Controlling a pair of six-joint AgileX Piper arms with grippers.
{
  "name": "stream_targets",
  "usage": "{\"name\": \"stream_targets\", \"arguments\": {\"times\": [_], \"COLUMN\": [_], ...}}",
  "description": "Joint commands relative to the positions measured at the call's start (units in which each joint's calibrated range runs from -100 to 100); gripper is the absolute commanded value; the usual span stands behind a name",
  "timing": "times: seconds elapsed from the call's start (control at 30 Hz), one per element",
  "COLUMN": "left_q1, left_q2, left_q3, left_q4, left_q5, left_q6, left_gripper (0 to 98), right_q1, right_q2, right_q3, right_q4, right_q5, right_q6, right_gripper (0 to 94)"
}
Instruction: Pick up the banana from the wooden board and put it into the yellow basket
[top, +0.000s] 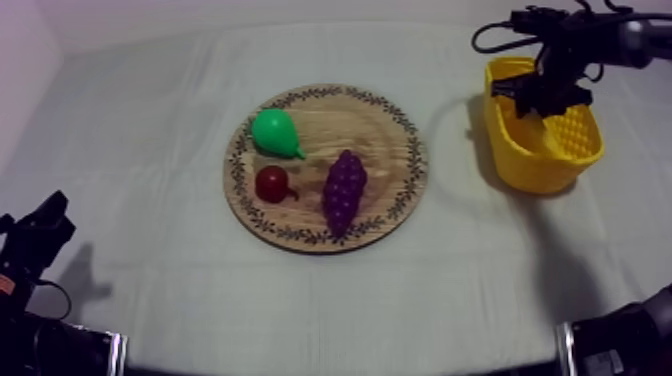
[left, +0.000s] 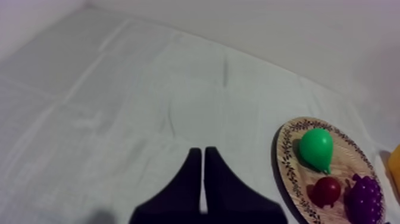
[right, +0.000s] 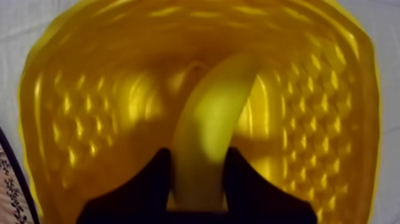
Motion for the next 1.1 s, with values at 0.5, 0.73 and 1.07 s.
{"name": "stream_targets", "arguments": {"times": [0.5,0.73,1.07], "left_q1": [0.0,0.0,0.0], "left_q2": [0.0,0.0,0.0], "left_q3": [0.0,0.0,0.0], "left_q4": [-0.01,-0.01,-0.01], "left_q5": [0.0,0.0,0.0], "left_q6": [0.0,0.0,0.0], "left_gripper": [0.1,0.1,0.1], "right_q1": [0.1,0.1,2.7], "right_q2": [0.3,-1.0,-18.3], "right_q3": [-5.9,-4.0,4.9], "right_q4": [-0.4,1.1,0.5], "right_q5": [3.2,2.4,-4.9], "right_q6": [1.4,-0.4,-0.4], "right_gripper": [38.8,46.4,28.5]}}
